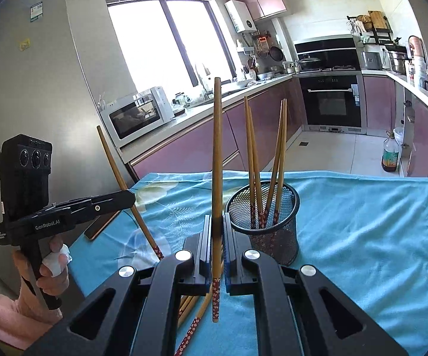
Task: Organize utensils
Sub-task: 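Lift the chopstick upright with the right gripper over the mesh cup, then lower the chopstick into the mesh cup and open the right gripper, then withdraw the right gripper from the cup back to the loose chopsticks, then lower the right gripper onto one bamboo chopstick and close on it, then lift the chopstick upright with the right gripper above the mesh cup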
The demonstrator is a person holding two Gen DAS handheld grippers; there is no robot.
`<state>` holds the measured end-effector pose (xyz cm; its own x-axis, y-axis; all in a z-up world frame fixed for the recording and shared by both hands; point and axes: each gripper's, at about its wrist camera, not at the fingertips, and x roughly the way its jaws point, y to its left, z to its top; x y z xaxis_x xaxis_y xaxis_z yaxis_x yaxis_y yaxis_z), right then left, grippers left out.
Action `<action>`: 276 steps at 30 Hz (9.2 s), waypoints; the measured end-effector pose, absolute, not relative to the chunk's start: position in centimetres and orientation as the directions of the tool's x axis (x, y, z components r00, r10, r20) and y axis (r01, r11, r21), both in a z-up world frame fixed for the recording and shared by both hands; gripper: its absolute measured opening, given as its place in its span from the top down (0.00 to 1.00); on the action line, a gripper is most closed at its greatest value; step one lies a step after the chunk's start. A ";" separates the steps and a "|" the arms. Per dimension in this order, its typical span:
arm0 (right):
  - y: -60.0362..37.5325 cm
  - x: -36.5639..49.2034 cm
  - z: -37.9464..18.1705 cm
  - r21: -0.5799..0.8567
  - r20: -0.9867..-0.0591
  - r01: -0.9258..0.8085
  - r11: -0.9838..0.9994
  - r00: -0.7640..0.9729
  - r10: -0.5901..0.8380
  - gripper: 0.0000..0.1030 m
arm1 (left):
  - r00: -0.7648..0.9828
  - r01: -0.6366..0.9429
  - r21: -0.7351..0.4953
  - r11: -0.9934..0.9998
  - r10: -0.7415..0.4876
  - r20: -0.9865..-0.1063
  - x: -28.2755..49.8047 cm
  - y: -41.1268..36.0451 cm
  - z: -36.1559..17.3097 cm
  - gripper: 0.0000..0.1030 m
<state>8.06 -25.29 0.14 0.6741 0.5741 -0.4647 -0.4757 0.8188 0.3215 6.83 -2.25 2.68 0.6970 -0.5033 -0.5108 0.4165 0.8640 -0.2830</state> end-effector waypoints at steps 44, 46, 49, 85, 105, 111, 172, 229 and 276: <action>-25.4 14.8 4.1 0.214 -0.419 -0.418 0.883 0.777 0.470 0.95 | 0.785 0.417 -0.150 0.896 -0.439 -0.438 14.1 -8.3 7.1 0.93; -25.2 15.1 3.9 0.214 -0.428 -0.412 0.886 0.776 0.464 0.95 | 0.781 0.417 -0.148 0.897 -0.437 -0.445 14.5 -8.4 6.8 0.93; -24.9 15.7 3.4 0.214 -0.443 -0.405 0.889 0.771 0.458 0.95 | 0.776 0.415 -0.149 0.897 -0.435 -0.457 15.1 -8.3 6.3 0.93; -24.0 18.1 -1.7 0.209 -0.595 -0.329 0.921 0.705 0.386 0.84 | 0.695 0.403 -0.149 0.903 -0.408 -0.592 20.8 -9.5 1.2 0.81; -23.1 11.0 0.0 0.187 -0.516 -0.455 0.871 0.709 0.481 0.52 | 0.796 0.278 -0.048 0.959 -0.259 -0.548 13.3 -4.3 0.0 0.44; -22.0 9.7 -2.2 0.211 -0.564 -0.493 0.844 0.644 0.517 0.51 | 0.757 0.255 -0.048 0.966 -0.230 -0.612 11.4 -2.5 -2.7 0.43; -17.1 9.3 -10.8 0.157 -0.765 -0.470 0.869 0.498 0.408 0.76 | 0.559 0.265 -0.103 0.959 -0.240 -0.793 9.3 -3.5 -11.1 0.70; -22.3 7.8 -4.7 0.332 -0.577 -0.463 0.822 0.590 0.565 0.95 | 0.622 0.324 -0.215 0.921 -0.378 -0.685 8.6 -3.7 -4.6 0.93; -27.4 10.4 7.5 0.233 -0.321 -0.465 0.854 0.792 0.519 0.94 | 0.805 0.462 -0.179 0.868 -0.496 -0.327 9.8 -5.8 12.7 0.93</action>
